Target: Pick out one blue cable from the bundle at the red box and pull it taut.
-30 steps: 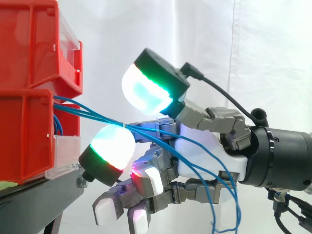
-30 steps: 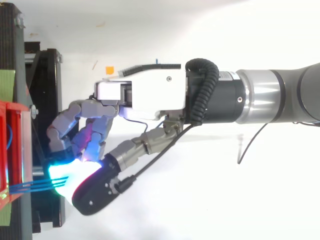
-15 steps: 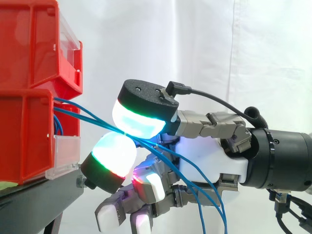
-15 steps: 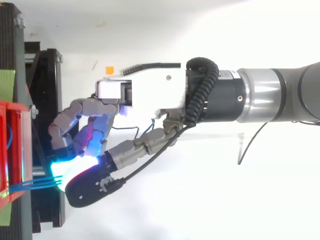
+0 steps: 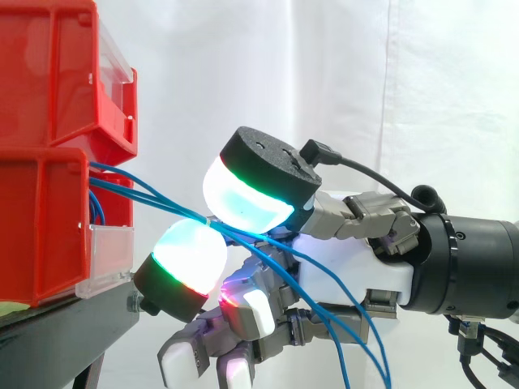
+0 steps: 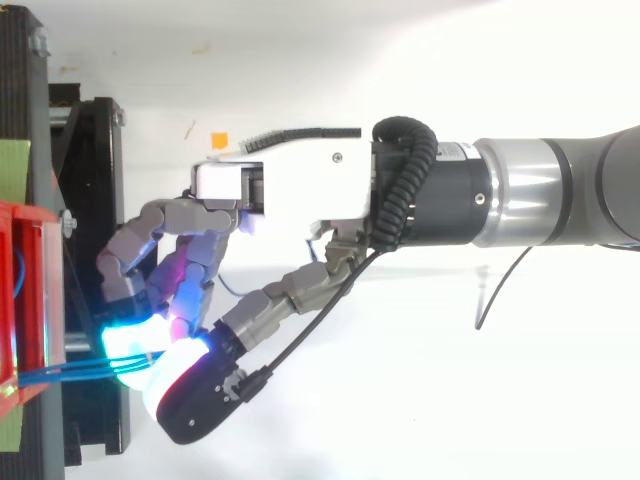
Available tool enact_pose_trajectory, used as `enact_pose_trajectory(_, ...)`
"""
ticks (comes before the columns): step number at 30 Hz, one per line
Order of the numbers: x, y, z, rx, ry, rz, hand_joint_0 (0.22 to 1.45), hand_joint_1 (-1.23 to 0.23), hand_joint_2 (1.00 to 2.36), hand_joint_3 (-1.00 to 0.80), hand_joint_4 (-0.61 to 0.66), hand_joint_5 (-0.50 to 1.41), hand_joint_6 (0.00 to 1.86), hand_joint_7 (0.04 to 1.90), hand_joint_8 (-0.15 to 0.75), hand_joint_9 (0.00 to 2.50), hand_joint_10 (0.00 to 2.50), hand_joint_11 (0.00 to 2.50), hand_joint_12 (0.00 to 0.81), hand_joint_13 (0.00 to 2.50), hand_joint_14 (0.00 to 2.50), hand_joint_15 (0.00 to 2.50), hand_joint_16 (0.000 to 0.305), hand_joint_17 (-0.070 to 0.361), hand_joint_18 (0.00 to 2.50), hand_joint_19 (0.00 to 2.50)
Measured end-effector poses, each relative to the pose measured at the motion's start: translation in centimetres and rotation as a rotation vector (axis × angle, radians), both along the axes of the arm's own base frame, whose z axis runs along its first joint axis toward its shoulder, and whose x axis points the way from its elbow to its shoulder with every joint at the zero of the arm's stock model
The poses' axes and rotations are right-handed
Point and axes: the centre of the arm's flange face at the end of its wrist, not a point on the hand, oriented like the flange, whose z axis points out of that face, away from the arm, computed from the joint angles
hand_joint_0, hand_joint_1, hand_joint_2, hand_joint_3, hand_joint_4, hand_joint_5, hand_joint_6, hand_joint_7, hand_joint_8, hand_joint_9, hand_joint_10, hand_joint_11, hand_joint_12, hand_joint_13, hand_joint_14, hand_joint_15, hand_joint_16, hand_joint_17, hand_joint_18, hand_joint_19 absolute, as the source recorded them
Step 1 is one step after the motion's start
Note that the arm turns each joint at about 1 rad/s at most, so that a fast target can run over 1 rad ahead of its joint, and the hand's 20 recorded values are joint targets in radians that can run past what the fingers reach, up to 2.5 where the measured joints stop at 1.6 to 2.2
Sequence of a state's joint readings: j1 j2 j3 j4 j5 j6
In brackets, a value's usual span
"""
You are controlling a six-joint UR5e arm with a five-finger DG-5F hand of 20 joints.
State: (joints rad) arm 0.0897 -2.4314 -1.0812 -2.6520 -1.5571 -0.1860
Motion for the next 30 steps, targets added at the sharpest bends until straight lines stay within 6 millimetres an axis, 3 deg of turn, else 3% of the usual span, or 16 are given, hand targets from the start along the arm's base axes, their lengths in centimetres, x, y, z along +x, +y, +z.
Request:
enact_pose_trajectory(6, 0.04, 0.25, 0.03, 0.000, -0.002, 0.002, 0.55, -0.61, 1.00, -0.49, 0.16, -0.14, 0.86, 0.97, 0.354, 1.20, 0.02, 0.64, 0.472, 0.80, 0.02, 0.44, 0.068, 0.152, 0.79, 0.79)
enact_pose_trajectory(10, 0.04, 0.34, 0.02, 0.002, 0.000, 0.003, 0.61, -0.60, 1.01, -0.34, 0.15, -0.14, 0.86, 1.00, 0.347, 1.21, 0.02, 0.66, 0.463, 0.81, 0.02, 0.45, 0.066, 0.147, 0.79, 0.79)
enact_pose_trajectory(19, 0.03, 0.25, 0.02, 0.003, 0.001, 0.001, 0.62, -0.77, 1.02, -0.11, 0.13, -0.14, 0.88, 1.08, 0.359, 1.22, 0.02, 0.68, 0.463, 0.82, 0.02, 0.44, 0.065, 0.147, 0.81, 0.78)
enact_pose_trajectory(24, 0.02, 0.30, 0.01, 0.003, 0.002, 0.001, 0.67, -0.83, 1.02, -0.15, 0.07, -0.14, 0.90, 1.11, 0.356, 1.21, 0.02, 0.68, 0.459, 0.83, 0.02, 0.43, 0.065, 0.145, 0.83, 0.77)
enact_pose_trajectory(30, 0.03, 0.38, 0.02, 0.004, 0.002, 0.002, 0.76, -0.90, 1.01, -0.35, 0.01, -0.15, 0.91, 1.11, 0.348, 1.21, 0.02, 0.69, 0.460, 0.85, 0.02, 0.43, 0.064, 0.145, 0.85, 0.77)
